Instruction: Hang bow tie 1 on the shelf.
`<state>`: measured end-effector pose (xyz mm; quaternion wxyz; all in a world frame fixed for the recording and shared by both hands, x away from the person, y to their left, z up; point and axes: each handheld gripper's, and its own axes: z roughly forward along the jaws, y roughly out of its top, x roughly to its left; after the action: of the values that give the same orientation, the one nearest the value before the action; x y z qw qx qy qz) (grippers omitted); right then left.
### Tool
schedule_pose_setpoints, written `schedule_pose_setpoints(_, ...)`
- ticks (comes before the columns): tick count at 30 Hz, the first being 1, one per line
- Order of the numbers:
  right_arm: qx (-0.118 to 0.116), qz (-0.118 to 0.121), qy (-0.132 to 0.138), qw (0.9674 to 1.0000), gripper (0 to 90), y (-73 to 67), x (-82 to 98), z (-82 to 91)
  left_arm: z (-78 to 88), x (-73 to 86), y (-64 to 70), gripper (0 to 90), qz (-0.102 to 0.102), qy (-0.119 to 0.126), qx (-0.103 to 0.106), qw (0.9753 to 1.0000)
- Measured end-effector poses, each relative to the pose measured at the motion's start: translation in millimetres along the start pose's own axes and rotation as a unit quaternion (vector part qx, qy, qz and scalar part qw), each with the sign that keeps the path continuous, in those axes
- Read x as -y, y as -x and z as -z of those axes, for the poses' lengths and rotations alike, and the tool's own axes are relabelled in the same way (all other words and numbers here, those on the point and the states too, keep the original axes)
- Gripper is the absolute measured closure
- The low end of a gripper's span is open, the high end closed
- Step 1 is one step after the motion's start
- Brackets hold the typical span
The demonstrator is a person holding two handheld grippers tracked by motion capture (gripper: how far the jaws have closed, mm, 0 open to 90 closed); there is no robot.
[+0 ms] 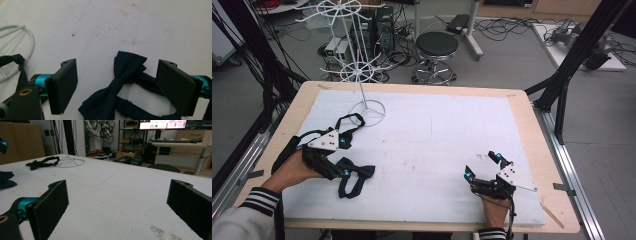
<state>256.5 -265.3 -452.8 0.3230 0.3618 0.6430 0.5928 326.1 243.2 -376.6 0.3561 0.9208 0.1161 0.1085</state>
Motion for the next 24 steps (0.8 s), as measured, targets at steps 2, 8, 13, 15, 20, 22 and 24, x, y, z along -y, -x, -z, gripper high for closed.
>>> schedule_pose_setpoints(2,0.000,-0.001,-0.001,1.0000,2.9,0.0,0.0,0.2,-0.9,-1.3,0.0,19.7,-0.008,-0.007,-0.001,0.9999)
schedule_pose_setpoints(8,0.000,-0.002,0.000,1.0000,2.9,-0.2,0.1,0.4,-6.6,-6.5,-2.6,21.9,-0.030,-0.044,0.015,0.9985)
schedule_pose_setpoints(13,0.000,-0.003,0.000,1.0000,3.0,-0.1,0.1,0.4,-10.6,-9.1,-5.6,23.4,-0.035,-0.066,0.029,0.9968)
schedule_pose_setpoints(15,0.001,-0.003,0.000,1.0000,2.9,0.0,0.1,0.4,-12.6,-9.7,-7.6,24.3,-0.036,-0.073,0.033,0.9961)
schedule_pose_setpoints(20,0.001,-0.002,0.000,1.0000,3.0,-0.1,0.1,0.3,-22.5,-8.2,-9.0,26.6,-0.042,-0.097,0.048,0.9932)
schedule_pose_setpoints(22,0.001,-0.002,0.000,1.0000,3.0,-0.1,0.1,0.3,-26.1,-8.0,-8.9,27.4,-0.042,-0.103,0.052,0.9925)
schedule_pose_setpoints(24,0.001,-0.001,0.000,1.0000,3.0,0.2,0.1,0.2,-29.4,-7.6,-9.2,28.3,-0.046,-0.107,0.054,0.9917)
